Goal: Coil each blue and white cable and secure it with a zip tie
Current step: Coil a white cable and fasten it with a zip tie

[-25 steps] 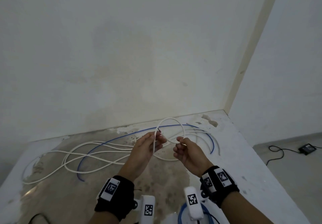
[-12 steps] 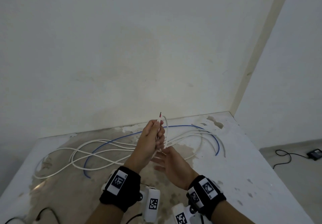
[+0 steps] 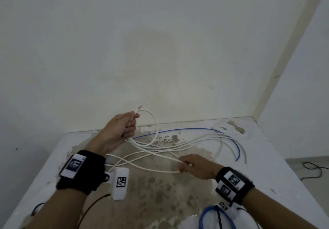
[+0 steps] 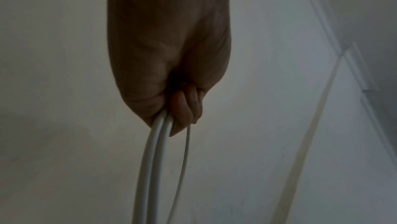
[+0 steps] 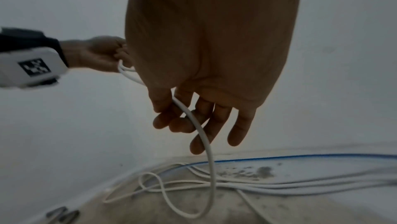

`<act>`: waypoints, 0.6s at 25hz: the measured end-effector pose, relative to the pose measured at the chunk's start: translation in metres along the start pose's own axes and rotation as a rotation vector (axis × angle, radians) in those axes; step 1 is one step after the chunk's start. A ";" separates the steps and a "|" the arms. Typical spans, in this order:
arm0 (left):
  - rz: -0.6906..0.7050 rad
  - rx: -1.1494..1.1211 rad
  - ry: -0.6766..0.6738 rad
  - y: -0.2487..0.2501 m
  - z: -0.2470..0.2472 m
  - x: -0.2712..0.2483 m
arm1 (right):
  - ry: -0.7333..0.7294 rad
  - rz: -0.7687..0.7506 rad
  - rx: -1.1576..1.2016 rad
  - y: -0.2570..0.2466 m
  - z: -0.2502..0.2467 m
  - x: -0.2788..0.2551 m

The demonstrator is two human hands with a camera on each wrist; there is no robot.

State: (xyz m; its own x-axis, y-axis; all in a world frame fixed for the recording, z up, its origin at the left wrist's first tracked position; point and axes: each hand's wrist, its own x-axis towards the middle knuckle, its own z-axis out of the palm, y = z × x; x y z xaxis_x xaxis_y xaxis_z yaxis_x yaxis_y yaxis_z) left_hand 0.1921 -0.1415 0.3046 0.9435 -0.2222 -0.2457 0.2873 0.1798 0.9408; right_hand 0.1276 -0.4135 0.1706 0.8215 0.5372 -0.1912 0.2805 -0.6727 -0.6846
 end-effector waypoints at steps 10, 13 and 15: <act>-0.061 0.361 0.016 0.016 -0.029 -0.026 | 0.236 0.255 -0.304 0.008 -0.156 0.041; -0.001 0.307 0.063 -0.004 0.004 -0.014 | 0.411 0.216 0.026 -0.055 -0.180 0.059; 0.013 0.154 0.091 -0.012 0.024 -0.008 | 0.502 0.167 0.317 -0.096 -0.185 0.060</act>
State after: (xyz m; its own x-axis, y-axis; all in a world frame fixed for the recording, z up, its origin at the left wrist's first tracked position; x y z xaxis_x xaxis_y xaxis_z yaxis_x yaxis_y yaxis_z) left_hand 0.1775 -0.1654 0.3010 0.9600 -0.1315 -0.2471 0.2533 0.0321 0.9669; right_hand 0.2419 -0.4110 0.3553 0.9967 0.0802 -0.0122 0.0298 -0.5017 -0.8646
